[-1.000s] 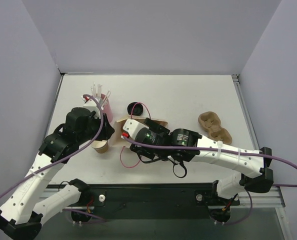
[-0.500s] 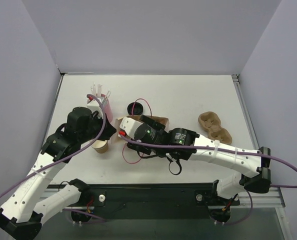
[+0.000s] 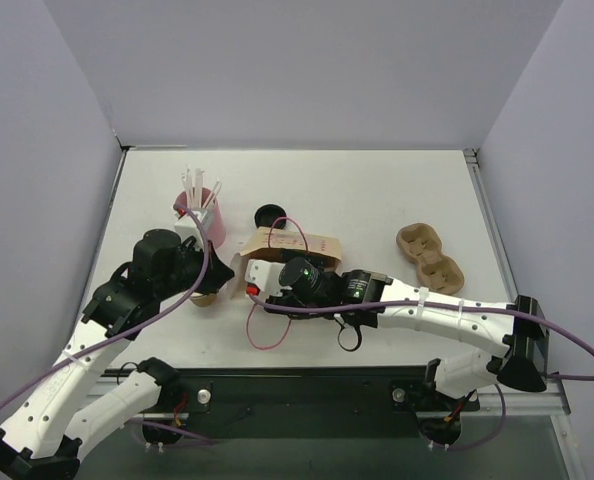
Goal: Pack the takeout coffee
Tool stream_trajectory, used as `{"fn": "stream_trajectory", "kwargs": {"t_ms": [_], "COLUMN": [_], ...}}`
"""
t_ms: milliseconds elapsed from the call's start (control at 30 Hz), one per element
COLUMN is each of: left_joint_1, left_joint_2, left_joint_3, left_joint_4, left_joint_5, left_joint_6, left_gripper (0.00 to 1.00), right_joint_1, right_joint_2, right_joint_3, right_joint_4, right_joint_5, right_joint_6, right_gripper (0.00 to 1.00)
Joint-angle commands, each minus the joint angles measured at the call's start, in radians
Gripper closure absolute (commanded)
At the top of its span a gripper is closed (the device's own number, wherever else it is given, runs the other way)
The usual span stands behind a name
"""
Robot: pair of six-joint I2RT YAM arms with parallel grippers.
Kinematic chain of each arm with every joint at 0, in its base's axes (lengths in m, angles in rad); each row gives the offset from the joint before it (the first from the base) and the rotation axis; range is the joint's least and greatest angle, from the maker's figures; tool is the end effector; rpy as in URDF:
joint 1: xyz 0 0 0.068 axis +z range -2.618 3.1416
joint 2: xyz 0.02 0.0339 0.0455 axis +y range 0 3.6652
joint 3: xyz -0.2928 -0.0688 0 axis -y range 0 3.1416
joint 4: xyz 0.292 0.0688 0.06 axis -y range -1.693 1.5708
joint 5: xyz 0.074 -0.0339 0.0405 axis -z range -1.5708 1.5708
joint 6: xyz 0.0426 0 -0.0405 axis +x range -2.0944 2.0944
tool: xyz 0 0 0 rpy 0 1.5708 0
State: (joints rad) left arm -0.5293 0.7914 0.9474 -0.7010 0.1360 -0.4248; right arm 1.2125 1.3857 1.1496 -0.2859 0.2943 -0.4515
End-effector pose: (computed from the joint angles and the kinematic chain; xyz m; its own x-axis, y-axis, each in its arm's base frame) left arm 0.1634 -0.1023 0.3662 -0.6551 -0.0898 -0.7502 0.3626 0.8337 -0.4165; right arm 0.1391 0.3361 0.3341 0.1952 -0.6693 -0.7169 -0.8034 0.3101 -0.5083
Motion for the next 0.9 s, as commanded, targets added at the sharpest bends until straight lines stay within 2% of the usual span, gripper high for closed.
{"fn": "stream_trajectory", "kwargs": {"t_ms": [0,467,633,700,867], "left_joint_1": [-0.003,-0.005,-0.005,-0.005,-0.005], "left_joint_2": [-0.02,-0.034,-0.026,-0.023,-0.029], "left_joint_3": [-0.019,-0.036,-0.03,-0.033,-0.044], "left_joint_4": [0.041,0.101,0.094,0.095,0.094], "left_joint_5": [0.019,0.083,0.083,0.086,0.093], "left_joint_6": [-0.029,-0.091,-0.089,-0.091,-0.106], "left_gripper": [1.0,1.0,1.0,1.0,1.0], "right_joint_1": [0.009,-0.044,-0.059,-0.059,-0.07], "right_joint_2": [-0.036,-0.011,0.038,0.058,0.098], "right_joint_3": [-0.022,-0.074,-0.097,-0.111,-0.152], "right_joint_4": [0.1,0.186,0.278,0.371,0.47], "right_joint_5": [0.003,-0.018,-0.009,0.04,0.109], "right_joint_6": [-0.049,-0.207,-0.243,-0.26,-0.309], "right_gripper": [0.56,0.56,0.57,0.57,0.57]}}
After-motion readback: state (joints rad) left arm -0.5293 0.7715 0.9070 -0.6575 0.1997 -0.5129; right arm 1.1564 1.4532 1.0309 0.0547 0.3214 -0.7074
